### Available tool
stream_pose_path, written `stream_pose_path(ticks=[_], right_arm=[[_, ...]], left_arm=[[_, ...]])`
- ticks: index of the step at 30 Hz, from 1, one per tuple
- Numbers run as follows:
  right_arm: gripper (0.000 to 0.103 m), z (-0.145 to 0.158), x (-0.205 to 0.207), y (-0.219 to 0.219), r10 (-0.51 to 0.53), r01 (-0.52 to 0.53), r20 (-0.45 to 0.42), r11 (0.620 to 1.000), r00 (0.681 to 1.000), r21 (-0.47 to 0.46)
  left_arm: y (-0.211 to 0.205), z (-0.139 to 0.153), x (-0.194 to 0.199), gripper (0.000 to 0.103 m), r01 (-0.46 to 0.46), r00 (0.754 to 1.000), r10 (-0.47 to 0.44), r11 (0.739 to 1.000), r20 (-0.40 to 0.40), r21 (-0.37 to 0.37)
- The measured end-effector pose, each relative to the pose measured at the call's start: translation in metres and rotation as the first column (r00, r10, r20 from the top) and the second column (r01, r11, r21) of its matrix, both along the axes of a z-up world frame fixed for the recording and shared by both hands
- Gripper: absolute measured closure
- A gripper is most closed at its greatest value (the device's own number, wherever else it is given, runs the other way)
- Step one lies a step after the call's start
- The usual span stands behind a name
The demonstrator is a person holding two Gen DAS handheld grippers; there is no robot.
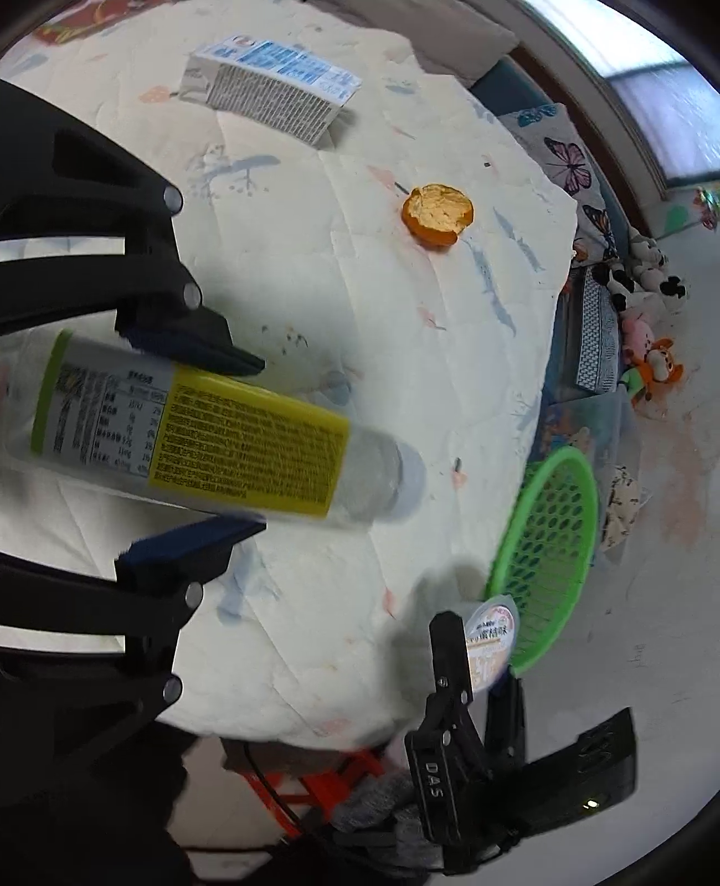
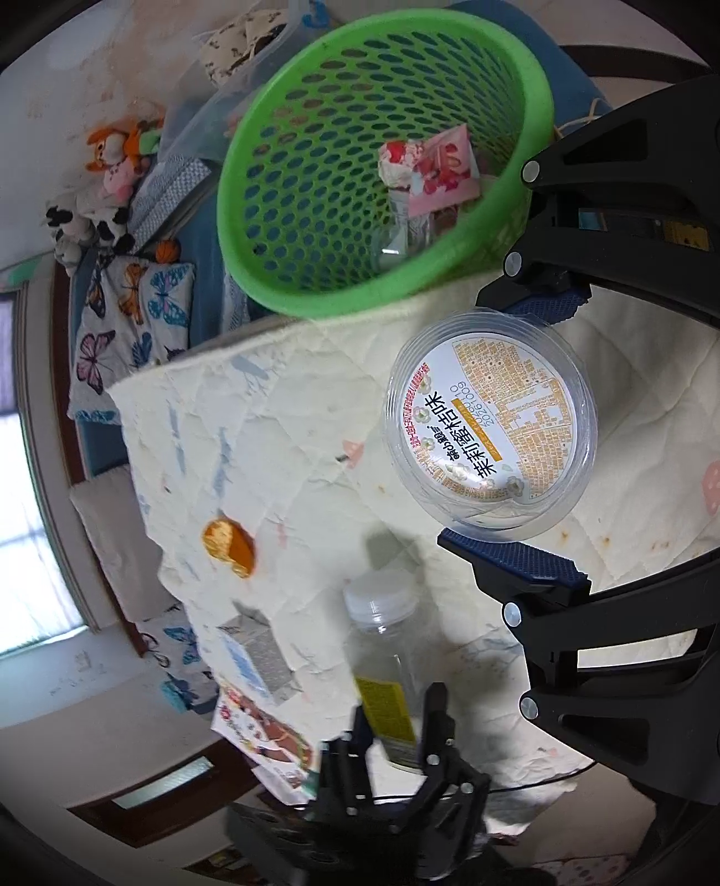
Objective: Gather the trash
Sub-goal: 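Lift the juice bottle with the left tool while the right tool holds the yogurt cup, then carry the bottle and cup over the green basket and open both tools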
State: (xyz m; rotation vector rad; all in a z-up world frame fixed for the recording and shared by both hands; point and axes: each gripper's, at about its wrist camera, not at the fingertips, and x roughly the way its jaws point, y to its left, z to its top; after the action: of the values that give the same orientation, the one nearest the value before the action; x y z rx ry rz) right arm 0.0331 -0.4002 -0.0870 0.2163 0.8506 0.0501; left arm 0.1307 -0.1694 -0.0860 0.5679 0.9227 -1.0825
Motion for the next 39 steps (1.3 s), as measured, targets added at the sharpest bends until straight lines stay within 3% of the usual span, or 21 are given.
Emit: stream_pose_path(ticks=[4, 16, 30, 39], right_arm=[[0.038, 0.01, -0.002, -0.015, -0.037, 0.037, 0.019, 0.999, 0.999, -0.007], [0.038, 0.016, 0.009, -0.086, -0.21, 0.21, 0.014, 0.977, 0.978, -0.027], [0.029, 0.009, 0.001, -0.144, -0.328, 0.328, -0.003, 0.944, 0.945, -0.016], [0.026, 0.016, -0.027, -0.157, -0.346, 0.346, 0.027, 0.938, 0.938, 0.002]], left_arm=[[-0.002, 0.007, 0.001, 0.06, -0.055, 0.996, 0.051, 0.997, -0.066, -0.06], [-0.027, 0.034, 0.003, 0.06, -0.135, 0.983, 0.112, 0.978, -0.144, -0.161], [-0.117, 0.064, 0.005, 0.06, -0.12, 0.984, 0.087, 0.967, -0.153, -0.223], [-0.194, 0.056, 0.018, 0.06, -0.13, 0.977, 0.091, 0.971, -0.194, -0.202]])
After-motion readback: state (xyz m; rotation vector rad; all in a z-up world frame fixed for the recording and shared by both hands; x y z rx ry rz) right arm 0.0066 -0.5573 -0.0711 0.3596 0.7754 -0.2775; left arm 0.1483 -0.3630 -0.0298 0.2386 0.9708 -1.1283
